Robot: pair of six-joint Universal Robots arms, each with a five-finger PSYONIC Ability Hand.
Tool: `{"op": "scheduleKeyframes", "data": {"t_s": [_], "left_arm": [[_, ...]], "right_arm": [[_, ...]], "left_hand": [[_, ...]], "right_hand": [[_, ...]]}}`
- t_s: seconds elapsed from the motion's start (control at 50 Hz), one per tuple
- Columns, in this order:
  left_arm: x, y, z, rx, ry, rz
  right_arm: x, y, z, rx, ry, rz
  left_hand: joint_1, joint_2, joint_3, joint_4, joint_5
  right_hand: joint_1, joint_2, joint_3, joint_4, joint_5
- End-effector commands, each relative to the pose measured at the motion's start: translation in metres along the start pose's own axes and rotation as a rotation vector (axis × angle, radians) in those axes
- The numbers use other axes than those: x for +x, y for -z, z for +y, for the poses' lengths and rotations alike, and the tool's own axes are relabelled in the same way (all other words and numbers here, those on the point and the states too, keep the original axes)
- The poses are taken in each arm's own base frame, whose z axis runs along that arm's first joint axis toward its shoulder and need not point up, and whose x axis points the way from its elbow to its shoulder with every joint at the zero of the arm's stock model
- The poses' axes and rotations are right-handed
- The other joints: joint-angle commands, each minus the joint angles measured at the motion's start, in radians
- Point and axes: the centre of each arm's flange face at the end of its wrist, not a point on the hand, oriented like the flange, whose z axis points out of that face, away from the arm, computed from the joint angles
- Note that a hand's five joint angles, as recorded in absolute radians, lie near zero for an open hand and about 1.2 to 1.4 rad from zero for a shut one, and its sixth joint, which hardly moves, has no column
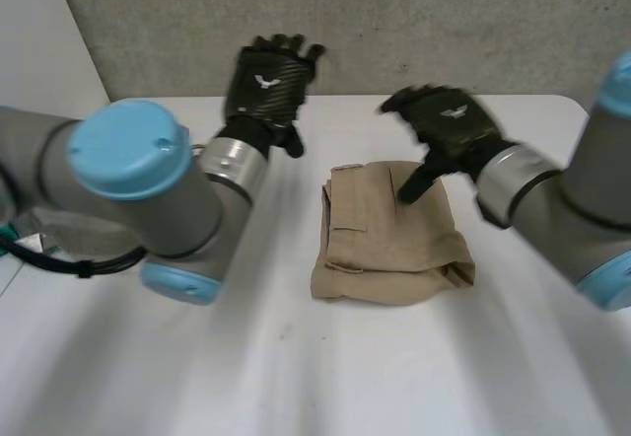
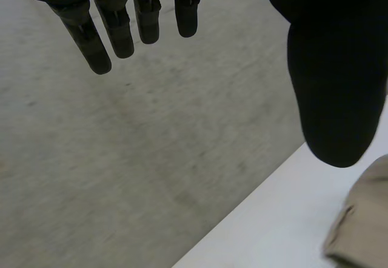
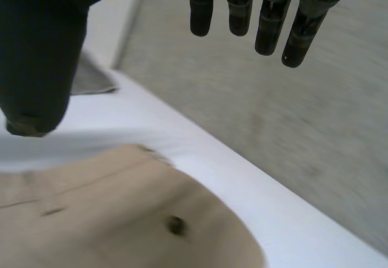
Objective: Fold the laundry.
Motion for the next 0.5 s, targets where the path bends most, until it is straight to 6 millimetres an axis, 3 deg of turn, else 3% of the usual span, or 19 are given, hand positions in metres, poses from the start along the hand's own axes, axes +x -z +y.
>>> {"op": "scheduleKeyframes", "data": {"t_s": [0.02, 0.1, 0.18, 0.36, 0.5], "left_arm": [[0.063, -0.004, 0.028, -0.060, 0.026, 0.140], [0.086, -0.001, 0.053, -0.157, 0.021, 0.197], [0.093, 0.002, 0.079, -0.257, 0.010, 0.222], [0.081, 0.011, 0.115, -0.431, -0.030, 0.193], [0.074, 0.019, 0.132, -0.517, -0.114, 0.226]], "right_arm": [[0.044, -0.004, 0.022, -0.139, -0.045, 0.166], [0.044, -0.019, 0.046, -0.204, -0.023, 0.147], [0.043, -0.031, 0.069, -0.254, -0.026, 0.122], [0.041, -0.049, 0.113, -0.357, -0.010, 0.080], [0.041, -0.051, 0.127, -0.399, 0.127, 0.053]], "left_hand": [[0.040, 0.028, 0.021, 0.029, 0.012], [0.067, 0.054, 0.047, 0.056, 0.039], [0.076, 0.063, 0.056, 0.065, 0.048], [0.125, 0.113, 0.106, 0.114, 0.098], [0.117, 0.105, 0.097, 0.106, 0.089]], "right_hand": [[-0.027, -0.045, -0.041, -0.060, -0.063], [-0.027, -0.045, -0.041, -0.060, -0.063], [-0.027, -0.045, -0.041, -0.060, -0.063], [-0.027, -0.045, -0.041, -0.060, -0.063], [-0.027, -0.045, -0.041, -0.060, -0.063]]}}
